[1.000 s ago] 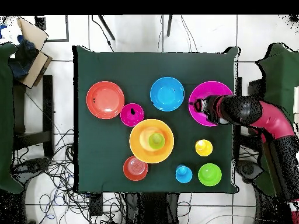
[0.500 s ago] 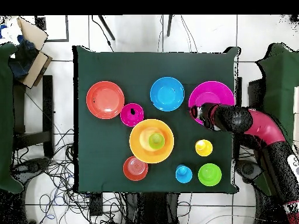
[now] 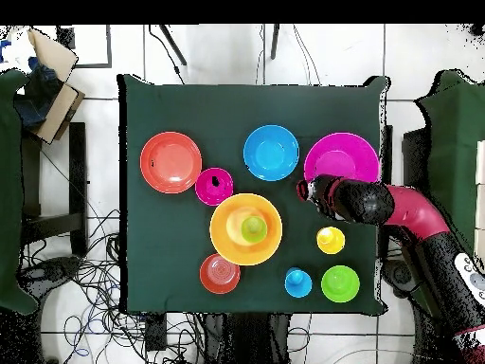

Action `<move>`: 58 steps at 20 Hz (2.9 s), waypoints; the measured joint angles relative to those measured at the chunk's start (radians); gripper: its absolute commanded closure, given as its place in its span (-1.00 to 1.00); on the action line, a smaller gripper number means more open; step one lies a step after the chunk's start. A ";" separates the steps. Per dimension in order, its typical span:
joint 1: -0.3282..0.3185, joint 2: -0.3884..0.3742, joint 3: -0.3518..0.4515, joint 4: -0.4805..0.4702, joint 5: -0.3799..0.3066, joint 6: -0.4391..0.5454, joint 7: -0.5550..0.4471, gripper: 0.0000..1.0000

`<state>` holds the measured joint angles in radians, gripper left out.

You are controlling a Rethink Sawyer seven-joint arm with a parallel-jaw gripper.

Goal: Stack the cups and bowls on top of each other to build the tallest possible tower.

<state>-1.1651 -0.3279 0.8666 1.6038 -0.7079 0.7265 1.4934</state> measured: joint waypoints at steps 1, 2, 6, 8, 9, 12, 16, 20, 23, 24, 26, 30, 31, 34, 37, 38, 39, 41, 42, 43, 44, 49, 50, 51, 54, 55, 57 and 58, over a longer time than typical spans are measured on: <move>0.000 0.001 0.002 0.000 -0.002 0.000 0.000 -1.00; 0.000 0.002 0.002 -0.001 -0.002 0.000 0.000 -1.00; 0.000 0.028 0.011 -0.010 -0.004 0.000 0.000 -1.00; 0.001 0.044 0.014 -0.016 -0.005 0.000 0.000 -1.00; 0.002 0.053 0.015 -0.019 -0.006 0.000 0.000 -1.00; 0.004 0.072 0.015 -0.025 -0.011 0.000 0.000 -1.00; 0.005 0.078 0.016 -0.025 -0.019 0.000 0.000 -1.00; 0.005 0.075 0.016 -0.025 -0.021 0.000 0.000 1.00; 0.009 0.064 0.018 -0.025 -0.020 0.000 0.000 -1.00; 0.009 0.064 0.018 -0.025 -0.020 0.000 0.000 -1.00; 0.011 0.056 0.018 -0.025 -0.020 0.000 0.000 -1.00; 0.013 0.049 0.018 -0.025 -0.019 0.000 0.000 -1.00; 0.016 0.042 0.018 -0.025 -0.019 0.000 0.000 -1.00; 0.023 0.031 0.018 -0.025 -0.018 0.000 0.000 -1.00; 0.033 0.017 0.018 -0.025 -0.018 0.000 0.000 -1.00; 0.037 0.011 0.018 -0.024 -0.018 0.000 0.000 -1.00; 0.039 0.009 0.018 -0.025 -0.018 0.000 0.000 -1.00; 0.043 0.003 0.018 -0.024 -0.018 0.000 0.000 -1.00; 0.050 -0.006 0.018 -0.024 -0.018 0.000 0.000 -1.00; 0.052 -0.010 0.018 -0.024 -0.017 0.000 0.000 -1.00; 0.053 -0.011 0.018 -0.024 -0.017 0.000 0.000 -1.00; 0.069 -0.042 0.017 -0.024 -0.015 0.000 0.000 1.00; 0.071 -0.045 0.016 -0.024 -0.015 0.000 0.000 1.00; 0.073 -0.048 0.016 -0.024 -0.015 0.000 0.000 1.00; 0.078 -0.062 0.015 -0.024 -0.013 0.000 0.000 1.00; 0.080 -0.065 0.015 -0.024 -0.011 0.000 0.000 1.00; 0.083 -0.070 0.014 -0.024 -0.010 0.000 0.000 1.00; 0.084 -0.072 0.014 -0.024 -0.010 0.000 0.000 1.00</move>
<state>-1.0807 -0.3997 0.8810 1.5799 -0.7178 0.7265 1.4934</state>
